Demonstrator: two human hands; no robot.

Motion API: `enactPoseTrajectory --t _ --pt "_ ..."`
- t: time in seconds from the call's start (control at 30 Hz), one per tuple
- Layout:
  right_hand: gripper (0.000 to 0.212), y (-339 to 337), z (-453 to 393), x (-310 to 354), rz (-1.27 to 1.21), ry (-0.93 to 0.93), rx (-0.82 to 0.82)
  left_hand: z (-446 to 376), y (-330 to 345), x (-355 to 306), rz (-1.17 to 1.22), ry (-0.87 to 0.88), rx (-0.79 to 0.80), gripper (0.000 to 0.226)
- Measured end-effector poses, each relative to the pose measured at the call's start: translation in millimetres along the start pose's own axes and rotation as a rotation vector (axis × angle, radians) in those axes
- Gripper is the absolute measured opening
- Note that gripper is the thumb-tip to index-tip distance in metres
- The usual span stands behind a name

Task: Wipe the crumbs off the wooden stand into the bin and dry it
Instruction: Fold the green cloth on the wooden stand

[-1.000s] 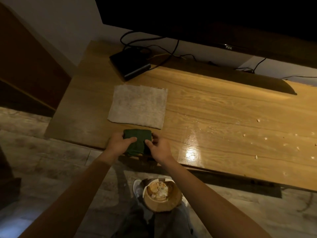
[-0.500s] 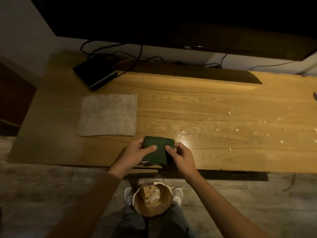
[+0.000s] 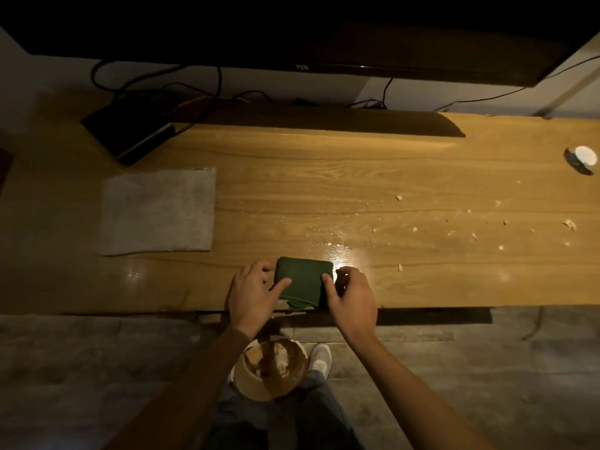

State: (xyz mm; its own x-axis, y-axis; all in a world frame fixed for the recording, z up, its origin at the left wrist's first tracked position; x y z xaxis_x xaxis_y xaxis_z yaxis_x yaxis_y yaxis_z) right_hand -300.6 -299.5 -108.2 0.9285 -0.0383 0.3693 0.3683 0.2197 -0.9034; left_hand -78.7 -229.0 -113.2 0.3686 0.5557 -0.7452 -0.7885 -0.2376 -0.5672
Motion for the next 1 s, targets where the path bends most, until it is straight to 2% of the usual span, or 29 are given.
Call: enactPoseTrajectory --t 0.13,0.33,0.5,0.63,0.7,1.0 --pt "0.037 -8.5 9.0 -10.9 -0.034 -0.052 0.002 23.5 -4.4 6.2 0.049 0.025 -0.041 0.037" --pt "0.018 -1.7 46.7 -29.4 0.051 -0.331 0.063 88.8 -9.4 22.9 -0.130 0.016 -0.215 0.049" --pt "0.029 20.5 79.0 -38.0 0.210 -0.529 0.099 152.7 2.6 56.4 -0.134 -0.089 -0.173 0.065" --pt "0.047 48.8 103.8 -48.7 0.301 -0.584 0.207 198.4 10.9 86.4 -0.088 -0.097 -0.268 0.066" --pt "0.052 61.8 116.5 -55.8 0.347 -0.596 0.254 215.7 21.0 108.8 -0.087 -0.149 -0.265 0.067" --pt "0.053 130.5 166.6 -94.6 0.484 -0.702 0.371 283.2 73.6 223.0 0.017 -0.380 -0.222 0.071"
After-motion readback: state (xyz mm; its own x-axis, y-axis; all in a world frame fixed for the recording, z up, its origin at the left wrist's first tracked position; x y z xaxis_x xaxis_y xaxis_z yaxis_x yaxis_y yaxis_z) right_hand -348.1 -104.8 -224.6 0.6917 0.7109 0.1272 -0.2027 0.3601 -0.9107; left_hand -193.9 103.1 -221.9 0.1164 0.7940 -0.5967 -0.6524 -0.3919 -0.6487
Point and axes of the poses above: each hand's wrist, its own z-axis away from the middle knuckle, its own y-axis out of the palm, x = y × z, the point moved 7 cm from there along -z, towards the middle knuckle, and after that the axes turned 11 degrees about z, right-handed, at the moved point
